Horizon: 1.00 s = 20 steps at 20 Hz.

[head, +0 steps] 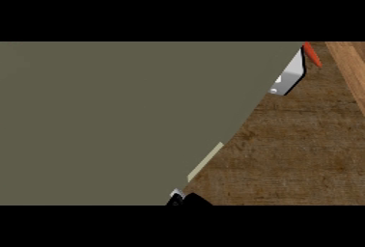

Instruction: Pick up the wine, place it into the cabinet and close the cabinet

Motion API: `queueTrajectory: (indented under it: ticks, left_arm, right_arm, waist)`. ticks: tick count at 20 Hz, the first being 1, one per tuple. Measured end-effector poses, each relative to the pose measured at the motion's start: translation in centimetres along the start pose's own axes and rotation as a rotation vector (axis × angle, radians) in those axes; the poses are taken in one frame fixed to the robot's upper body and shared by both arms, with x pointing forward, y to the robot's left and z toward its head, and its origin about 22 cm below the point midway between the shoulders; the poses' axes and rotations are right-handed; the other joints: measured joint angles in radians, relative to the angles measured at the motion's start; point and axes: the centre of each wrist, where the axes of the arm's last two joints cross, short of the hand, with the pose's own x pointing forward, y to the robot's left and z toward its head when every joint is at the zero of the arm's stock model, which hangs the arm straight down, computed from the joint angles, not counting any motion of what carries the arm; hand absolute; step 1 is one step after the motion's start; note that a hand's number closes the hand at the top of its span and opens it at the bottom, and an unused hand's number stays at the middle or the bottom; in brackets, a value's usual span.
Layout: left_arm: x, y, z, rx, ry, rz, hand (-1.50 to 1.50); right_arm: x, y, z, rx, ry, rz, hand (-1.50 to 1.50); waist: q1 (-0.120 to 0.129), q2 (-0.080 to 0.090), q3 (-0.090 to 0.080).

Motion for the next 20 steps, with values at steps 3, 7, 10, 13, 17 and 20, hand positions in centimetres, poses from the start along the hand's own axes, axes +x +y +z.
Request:
queueTrajectory:
  ticks: [3, 7, 10, 13, 17, 20]
  left_arm:
    - [1.1, 0.5, -0.2, -0.006, 0.0, 0.0, -1.5]
    - [1.9, 1.2, -0.2, -0.015, 0.004, 0.007, -1.5]
    - [2.1, 2.1, 0.0, -0.019, 0.012, 0.011, -1.5]
    - [2.7, 2.2, -0.3, -0.034, 0.017, 0.013, -1.5]
    - [2.9, 1.9, -0.6, -0.048, 0.041, 0.015, -1.5]
    - [2.1, 1.3, -0.7, -0.057, 0.06, 0.029, -1.5]
  right_arm:
    - [0.1, -0.1, -2.3, -0.03, 0.006, 0.018, 1.5]
    - [-0.2, -1.7, -5.9, -0.078, 0.014, 0.043, 1.5]
    - [-0.4, -3.1, -8.2, -0.107, 0.023, 0.056, 1.5]
    - [-1.0, -4.4, -10.1, -0.137, 0.025, 0.081, 1.5]
    - [-2.2, -6.9, -12.1, -0.181, 0.032, 0.11, 1.5]
    - [-2.8, -8.5, -13.5, -0.208, 0.038, 0.127, 1.5]
  waist:
    - [0.002, 0.001, 0.0]
    - [0.006, 0.003, 0.001]
    - [0.003, 0.004, 0.001]
    - [-0.001, 0.005, 0.001]
    - [-0.008, 0.007, 0.002]
    - [-0.013, 0.008, 0.002]
